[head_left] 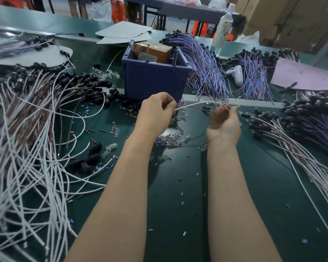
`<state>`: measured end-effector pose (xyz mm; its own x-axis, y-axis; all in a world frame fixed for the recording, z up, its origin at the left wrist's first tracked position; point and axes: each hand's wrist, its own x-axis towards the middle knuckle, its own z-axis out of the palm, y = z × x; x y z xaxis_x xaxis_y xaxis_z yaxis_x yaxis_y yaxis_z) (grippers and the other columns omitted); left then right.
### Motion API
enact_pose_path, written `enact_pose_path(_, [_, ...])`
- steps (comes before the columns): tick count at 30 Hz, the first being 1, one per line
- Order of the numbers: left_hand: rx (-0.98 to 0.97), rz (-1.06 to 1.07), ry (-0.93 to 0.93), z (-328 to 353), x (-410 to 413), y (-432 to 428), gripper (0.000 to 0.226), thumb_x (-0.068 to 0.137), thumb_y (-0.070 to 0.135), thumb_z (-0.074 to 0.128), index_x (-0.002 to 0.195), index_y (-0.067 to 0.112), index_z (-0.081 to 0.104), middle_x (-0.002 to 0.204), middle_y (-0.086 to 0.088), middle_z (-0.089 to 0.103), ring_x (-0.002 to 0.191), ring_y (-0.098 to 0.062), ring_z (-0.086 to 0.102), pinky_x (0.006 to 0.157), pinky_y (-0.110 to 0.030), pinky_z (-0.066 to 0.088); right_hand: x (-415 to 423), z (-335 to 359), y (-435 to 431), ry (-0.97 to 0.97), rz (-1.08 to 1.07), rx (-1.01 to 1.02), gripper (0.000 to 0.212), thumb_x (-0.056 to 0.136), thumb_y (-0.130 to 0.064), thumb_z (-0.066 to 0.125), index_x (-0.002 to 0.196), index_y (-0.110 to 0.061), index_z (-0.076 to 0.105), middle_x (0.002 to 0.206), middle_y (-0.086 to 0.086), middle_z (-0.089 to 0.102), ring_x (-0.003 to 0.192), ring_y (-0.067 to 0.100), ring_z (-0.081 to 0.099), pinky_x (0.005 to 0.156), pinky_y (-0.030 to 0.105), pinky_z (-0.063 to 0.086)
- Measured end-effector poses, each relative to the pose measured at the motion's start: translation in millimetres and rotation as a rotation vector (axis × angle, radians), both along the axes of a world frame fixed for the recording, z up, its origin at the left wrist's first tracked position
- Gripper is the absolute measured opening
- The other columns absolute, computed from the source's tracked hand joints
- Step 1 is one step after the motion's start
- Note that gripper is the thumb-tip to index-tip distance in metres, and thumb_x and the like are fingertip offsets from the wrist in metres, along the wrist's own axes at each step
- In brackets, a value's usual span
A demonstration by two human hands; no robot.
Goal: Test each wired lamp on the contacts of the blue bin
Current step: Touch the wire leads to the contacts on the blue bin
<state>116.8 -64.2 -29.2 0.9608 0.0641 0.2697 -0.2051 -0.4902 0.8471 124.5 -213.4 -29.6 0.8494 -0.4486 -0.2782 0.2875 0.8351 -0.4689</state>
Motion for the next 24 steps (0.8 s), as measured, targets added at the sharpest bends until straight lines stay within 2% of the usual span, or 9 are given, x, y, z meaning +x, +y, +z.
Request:
enact_pose_path(2, [-0.055, -0.017, -0.005, 0, 0, -4, 0.011, 0.095, 0.019, 0.054, 0.088, 0.02, 0.062, 0.068, 0.014, 0.062, 0.06, 0.004, 0.054, 0.054, -0.006, 0.038, -1, -3, 6, 0.03, 0.103, -0.075, 0.027, 0.095, -0.025, 0.058, 0.075, -0.007, 0.059, 0.053, 0.0, 0.063, 0.043, 0.006, 0.058, 0.044, 0.016, 0.05])
enact_pose_path(4, [-0.101, -0.019, -0.017, -2, -1, -8, 0.01, 0.095, 0.018, 0.055, 0.089, 0.017, 0.063, 0.068, 0.013, 0.062, 0.054, 0.009, 0.052, 0.052, -0.004, 0.036, -2, -5, 16, 0.092, 0.278, -0.364, 0.027, 0.092, -0.033, 0.059, 0.078, -0.01, 0.059, 0.058, -0.002, 0.061, 0.046, 0.005, 0.054, 0.046, 0.015, 0.048])
enact_pose_path(6, [-0.132, -0.001, -0.041, -5, 0, -9, 0.01, 0.095, 0.017, 0.055, 0.09, 0.015, 0.064, 0.071, 0.008, 0.063, 0.06, 0.007, 0.054, 0.058, -0.007, 0.041, -1, -6, 25, 0.128, 0.386, -0.605, 0.025, 0.09, -0.032, 0.063, 0.077, -0.012, 0.055, 0.058, -0.003, 0.054, 0.044, 0.005, 0.048, 0.044, 0.016, 0.043])
enact_pose_path(9, [-0.187, 0.035, -0.055, -10, 1, -11, 0.01, 0.095, 0.016, 0.055, 0.089, 0.013, 0.063, 0.078, 0.005, 0.065, 0.074, -0.006, 0.061, 0.07, -0.016, 0.047, 0, -6, 29, 0.151, 0.392, -0.73, 0.03, 0.089, -0.028, 0.065, 0.07, -0.016, 0.045, 0.051, -0.005, 0.047, 0.04, 0.006, 0.042, 0.039, 0.016, 0.037])
enact_pose_path(13, [-0.211, 0.071, -0.086, -13, 2, -12, 0.01, 0.095, 0.017, 0.055, 0.088, 0.016, 0.061, 0.075, 0.01, 0.061, 0.072, -0.004, 0.058, 0.067, -0.011, 0.044, -2, -5, 30, 0.192, 0.521, -0.804, 0.033, 0.094, -0.029, 0.057, 0.066, -0.011, 0.054, 0.045, -0.004, 0.055, 0.034, 0.005, 0.041, 0.036, 0.013, 0.033])
enact_pose_path(16, [-0.245, 0.021, -0.083, -14, 1, -13, 0.009, 0.095, 0.017, 0.056, 0.09, 0.014, 0.064, 0.078, 0.009, 0.062, 0.073, -0.002, 0.058, 0.069, -0.012, 0.046, -2, -6, 33, 0.142, 0.592, -0.736, 0.027, 0.096, -0.027, 0.054, 0.079, -0.008, 0.061, 0.051, -0.003, 0.058, 0.038, 0.005, 0.043, 0.039, 0.013, 0.037])
enact_pose_path(18, [-0.262, 0.0, -0.062, -15, 2, -13, 0.009, 0.094, 0.016, 0.057, 0.09, 0.014, 0.064, 0.079, 0.007, 0.064, 0.073, -0.002, 0.059, 0.07, -0.014, 0.047, -2, -7, 33, 0.045, 0.56, -0.622, 0.018, 0.096, -0.018, 0.055, 0.083, -0.007, 0.062, 0.053, -0.003, 0.057, 0.041, 0.003, 0.045, 0.039, 0.011, 0.038])
enact_pose_path(20, [-0.269, -0.013, -0.044, -15, 2, -13, 0.009, 0.094, 0.016, 0.058, 0.089, 0.014, 0.064, 0.076, 0.006, 0.065, 0.07, 0.0, 0.059, 0.069, -0.014, 0.047, -1, -7, 33, -0.029, 0.495, -0.555, 0.018, 0.096, -0.01, 0.053, 0.08, -0.006, 0.063, 0.05, -0.003, 0.056, 0.04, 0.002, 0.046, 0.04, 0.01, 0.038])
enact_pose_path(24, [-0.231, -0.022, -0.014, -17, 3, -15, 0.01, 0.094, 0.017, 0.058, 0.088, 0.014, 0.064, 0.076, 0.001, 0.066, 0.077, -0.014, 0.063, 0.076, -0.026, 0.049, 1, -9, 33, -0.047, 0.403, -0.559, 0.021, 0.098, -0.011, 0.048, 0.084, -0.001, 0.061, 0.051, -0.004, 0.056, 0.041, 0.002, 0.045, 0.043, 0.01, 0.04])
